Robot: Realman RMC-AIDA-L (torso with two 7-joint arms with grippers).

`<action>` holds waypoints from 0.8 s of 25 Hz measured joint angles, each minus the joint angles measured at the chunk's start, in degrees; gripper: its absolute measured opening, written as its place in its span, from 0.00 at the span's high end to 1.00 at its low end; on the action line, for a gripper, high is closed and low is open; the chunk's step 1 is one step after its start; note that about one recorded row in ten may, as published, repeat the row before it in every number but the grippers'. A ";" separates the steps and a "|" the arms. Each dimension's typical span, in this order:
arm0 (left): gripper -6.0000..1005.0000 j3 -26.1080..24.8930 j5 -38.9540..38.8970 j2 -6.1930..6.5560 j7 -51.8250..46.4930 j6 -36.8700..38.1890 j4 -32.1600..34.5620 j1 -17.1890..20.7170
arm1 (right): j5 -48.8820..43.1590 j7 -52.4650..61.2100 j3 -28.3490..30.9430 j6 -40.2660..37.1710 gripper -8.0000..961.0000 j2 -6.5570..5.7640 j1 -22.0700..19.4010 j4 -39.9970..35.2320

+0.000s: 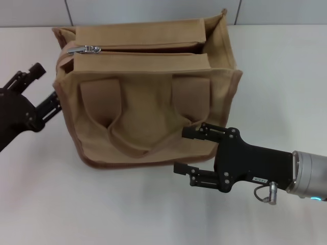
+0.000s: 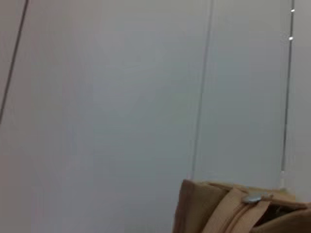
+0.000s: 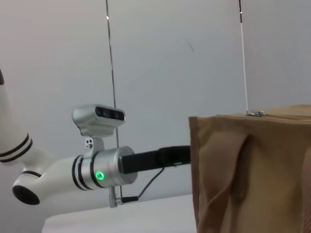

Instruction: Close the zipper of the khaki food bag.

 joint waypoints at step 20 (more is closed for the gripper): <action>0.27 -1.40 -8.82 -0.49 3.49 -5.43 -5.83 -2.96 | 0.00 -1.81 0.46 1.64 0.25 0.00 1.45 1.51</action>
